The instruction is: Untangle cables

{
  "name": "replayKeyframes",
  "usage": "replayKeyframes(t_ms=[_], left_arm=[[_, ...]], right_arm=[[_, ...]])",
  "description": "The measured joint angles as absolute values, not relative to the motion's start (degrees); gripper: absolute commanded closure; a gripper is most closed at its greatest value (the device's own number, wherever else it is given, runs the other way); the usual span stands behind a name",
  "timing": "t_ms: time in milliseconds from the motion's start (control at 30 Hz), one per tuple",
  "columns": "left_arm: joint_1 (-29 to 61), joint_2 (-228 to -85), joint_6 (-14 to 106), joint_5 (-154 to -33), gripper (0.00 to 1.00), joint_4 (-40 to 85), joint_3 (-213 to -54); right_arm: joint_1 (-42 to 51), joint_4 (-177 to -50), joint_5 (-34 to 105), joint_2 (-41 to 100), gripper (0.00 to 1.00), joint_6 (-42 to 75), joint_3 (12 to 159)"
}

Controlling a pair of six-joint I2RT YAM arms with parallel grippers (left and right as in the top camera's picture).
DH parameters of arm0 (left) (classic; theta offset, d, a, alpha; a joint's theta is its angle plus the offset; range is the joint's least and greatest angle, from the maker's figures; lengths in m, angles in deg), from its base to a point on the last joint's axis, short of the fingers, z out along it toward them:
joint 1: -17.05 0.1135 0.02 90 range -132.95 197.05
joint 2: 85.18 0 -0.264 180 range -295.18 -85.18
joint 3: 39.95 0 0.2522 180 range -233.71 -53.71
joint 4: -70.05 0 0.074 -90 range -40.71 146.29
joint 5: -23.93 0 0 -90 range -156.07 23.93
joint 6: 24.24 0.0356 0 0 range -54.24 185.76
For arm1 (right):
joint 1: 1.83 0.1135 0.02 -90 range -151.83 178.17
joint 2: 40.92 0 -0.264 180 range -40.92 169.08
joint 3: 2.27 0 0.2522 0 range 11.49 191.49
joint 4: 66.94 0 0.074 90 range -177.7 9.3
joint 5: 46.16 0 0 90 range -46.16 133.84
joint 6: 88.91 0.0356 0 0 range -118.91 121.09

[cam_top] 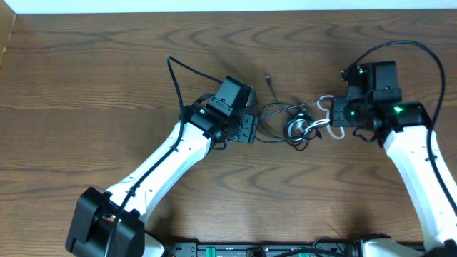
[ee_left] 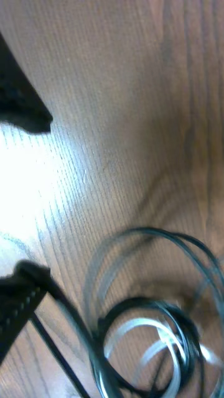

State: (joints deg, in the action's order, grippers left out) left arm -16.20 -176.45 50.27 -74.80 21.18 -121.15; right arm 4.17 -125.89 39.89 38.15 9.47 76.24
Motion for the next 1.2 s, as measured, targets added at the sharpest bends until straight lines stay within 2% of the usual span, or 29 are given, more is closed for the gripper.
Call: replayKeyframes(t_ms=[467,900,1000,1200], left_arm=[[-15.59,-177.08,46.54,-81.05,0.15,22.49,-121.15],[-15.42,-185.39,44.70,-101.18,0.14,39.58,-121.15],[-15.42,-185.71,44.81,-103.47,0.14,40.78,-121.15],[-15.42,-185.71,44.76,-108.83,0.21,44.15,-121.15]], right_arm=[[2.44,-125.52,42.65,30.24,0.99,14.09,76.11],[2.36,-122.98,29.40,30.22,0.99,18.79,75.92],[2.38,-120.90,26.58,30.22,0.99,20.12,75.92],[2.42,-119.88,22.84,30.22,0.99,22.57,75.92]])
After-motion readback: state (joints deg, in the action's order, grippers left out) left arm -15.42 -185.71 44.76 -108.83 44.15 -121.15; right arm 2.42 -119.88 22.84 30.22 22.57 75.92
